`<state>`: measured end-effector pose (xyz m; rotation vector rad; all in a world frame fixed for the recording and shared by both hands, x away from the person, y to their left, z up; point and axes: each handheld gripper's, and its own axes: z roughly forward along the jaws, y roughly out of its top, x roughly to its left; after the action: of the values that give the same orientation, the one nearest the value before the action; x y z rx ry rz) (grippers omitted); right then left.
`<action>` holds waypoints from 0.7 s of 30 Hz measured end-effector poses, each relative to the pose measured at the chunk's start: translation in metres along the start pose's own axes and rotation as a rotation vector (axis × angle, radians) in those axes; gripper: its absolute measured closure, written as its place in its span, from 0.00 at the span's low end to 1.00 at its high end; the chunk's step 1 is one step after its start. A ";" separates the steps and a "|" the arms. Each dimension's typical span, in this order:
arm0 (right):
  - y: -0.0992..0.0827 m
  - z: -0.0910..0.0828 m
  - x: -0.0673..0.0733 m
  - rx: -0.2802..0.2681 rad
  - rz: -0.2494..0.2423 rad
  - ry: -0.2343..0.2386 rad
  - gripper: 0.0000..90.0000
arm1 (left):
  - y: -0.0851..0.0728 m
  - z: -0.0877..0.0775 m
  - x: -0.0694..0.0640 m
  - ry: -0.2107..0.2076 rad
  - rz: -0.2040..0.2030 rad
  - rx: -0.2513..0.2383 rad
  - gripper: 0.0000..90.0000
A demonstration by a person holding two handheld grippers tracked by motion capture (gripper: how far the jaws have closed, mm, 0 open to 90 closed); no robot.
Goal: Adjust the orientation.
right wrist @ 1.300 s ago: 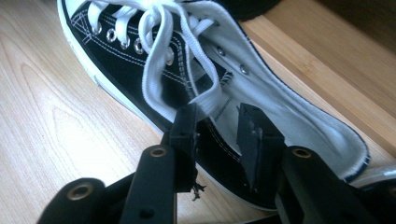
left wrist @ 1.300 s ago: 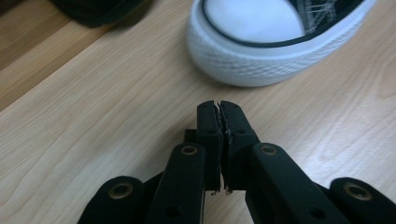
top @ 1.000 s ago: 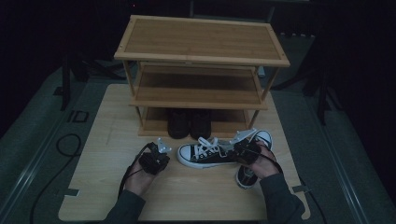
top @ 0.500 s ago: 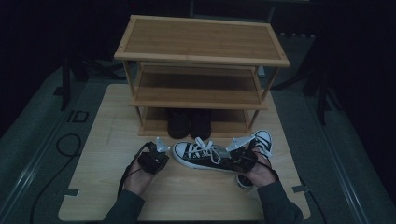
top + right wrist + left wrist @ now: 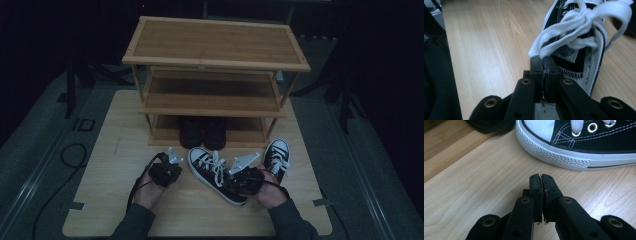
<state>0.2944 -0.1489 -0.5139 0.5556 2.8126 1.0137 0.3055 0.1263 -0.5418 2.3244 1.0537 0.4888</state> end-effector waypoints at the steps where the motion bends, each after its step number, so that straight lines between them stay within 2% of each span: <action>1: -0.001 -0.001 0.000 -0.010 0.005 -0.002 0.96 | 0.000 0.002 -0.001 -0.002 0.004 0.002 0.97; 5: -0.005 -0.013 -0.005 -0.061 0.030 -0.016 0.88 | 0.003 0.007 -0.002 -0.003 0.015 0.006 0.97; 9: -0.010 -0.026 -0.013 -0.099 0.068 -0.076 0.82 | 0.008 0.014 0.000 -0.002 0.019 0.004 0.98; 14: -0.018 -0.039 -0.021 -0.129 0.104 -0.135 0.81 | 0.014 0.025 0.007 0.028 0.003 0.007 1.00; 16: -0.021 -0.044 -0.024 -0.138 0.116 -0.151 0.81 | 0.016 0.029 0.011 0.038 -0.019 0.002 1.00; 21: -0.027 -0.053 -0.031 -0.156 0.145 -0.184 0.80 | 0.022 0.034 0.024 0.052 -0.044 -0.016 1.00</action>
<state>0.3033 -0.2113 -0.4904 0.7982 2.5379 1.1318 0.3515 0.1219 -0.5528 2.2804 1.1186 0.5415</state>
